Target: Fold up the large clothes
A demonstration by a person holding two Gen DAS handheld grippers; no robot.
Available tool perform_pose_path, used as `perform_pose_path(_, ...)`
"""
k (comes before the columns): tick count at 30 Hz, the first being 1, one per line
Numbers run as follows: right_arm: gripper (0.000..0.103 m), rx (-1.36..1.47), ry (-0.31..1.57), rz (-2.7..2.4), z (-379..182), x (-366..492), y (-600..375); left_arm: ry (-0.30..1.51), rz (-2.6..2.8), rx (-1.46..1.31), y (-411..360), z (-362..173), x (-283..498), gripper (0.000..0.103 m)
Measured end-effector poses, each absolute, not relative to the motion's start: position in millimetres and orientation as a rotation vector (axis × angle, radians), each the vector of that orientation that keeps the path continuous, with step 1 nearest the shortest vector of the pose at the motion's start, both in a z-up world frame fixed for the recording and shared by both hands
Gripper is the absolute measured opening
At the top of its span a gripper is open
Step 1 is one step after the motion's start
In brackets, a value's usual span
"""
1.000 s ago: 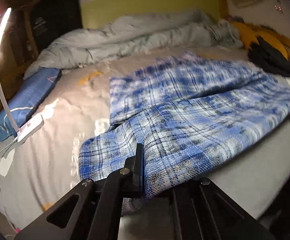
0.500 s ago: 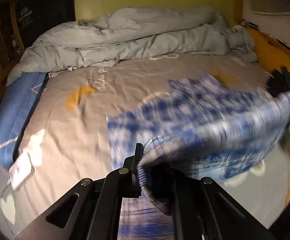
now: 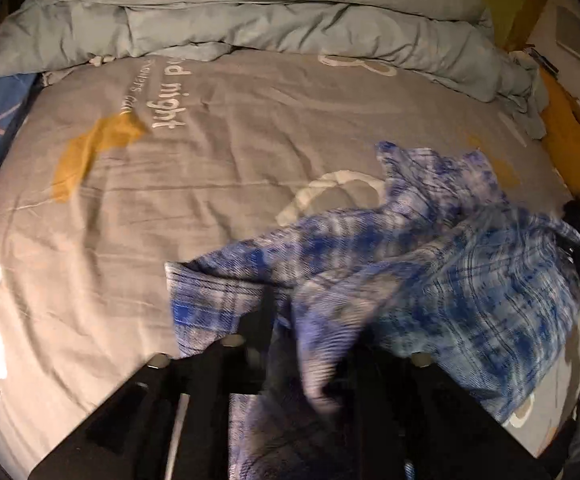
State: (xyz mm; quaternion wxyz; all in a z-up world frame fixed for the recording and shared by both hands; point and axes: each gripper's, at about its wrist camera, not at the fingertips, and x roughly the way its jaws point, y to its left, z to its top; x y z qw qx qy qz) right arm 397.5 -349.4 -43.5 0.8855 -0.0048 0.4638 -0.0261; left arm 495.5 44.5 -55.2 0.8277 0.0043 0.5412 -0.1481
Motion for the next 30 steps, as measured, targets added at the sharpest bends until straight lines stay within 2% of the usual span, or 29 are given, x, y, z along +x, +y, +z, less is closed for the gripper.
perform_pose_path(1, 0.013, -0.001, 0.961, -0.058, -45, 397, -351, 1.133, -0.296, 0.016, 46, -53, 495, 0.055)
perform_pose_path(2, 0.029, 0.013, 0.953, -0.067, -43, 394, -353, 1.094, -0.283, 0.028, 48, -45, 491, 0.064)
perform_pose_path(3, 0.050, 0.033, 0.936, -0.079, -39, 389, -357, 1.039, -0.284, 0.045, 50, -36, 484, 0.074)
perform_pose_path(5, 0.070, 0.072, 0.882, -0.083, -26, 377, -365, 0.952, -0.305, 0.078, 52, -16, 471, 0.076)
perform_pose_path(7, 0.072, 0.094, 0.834, -0.084, -10, 366, -373, 0.896, -0.318, 0.097, 54, 3, 456, 0.084)
perform_pose_path(8, 0.076, 0.099, 0.820, -0.089, -1, 361, -376, 0.879, -0.311, 0.108, 54, 11, 451, 0.085)
perform_pose_path(9, 0.084, 0.105, 0.802, -0.103, 9, 355, -379, 0.858, -0.312, 0.121, 55, 20, 444, 0.085)
perform_pose_path(12, 0.098, 0.119, 0.726, -0.122, 38, 334, -385, 0.818, -0.335, 0.151, 50, 39, 432, 0.086)
perform_pose_path(17, 0.100, 0.092, 0.655, -0.102, 71, 302, -377, 0.907, -0.360, 0.219, 28, 39, 442, 0.087)
perform_pose_path(24, 0.101, 0.040, 0.676, -0.042, 70, 271, -360, 1.160, -0.427, 0.188, 16, -13, 460, 0.087)
perform_pose_path(27, 0.101, 0.063, 0.712, -0.026, 55, 261, -360, 1.154, -0.405, 0.179, 17, -23, 453, 0.087)
perform_pose_path(30, 0.101, 0.103, 0.757, -0.022, 38, 257, -363, 1.043, -0.422, 0.117, 27, -13, 443, 0.087)
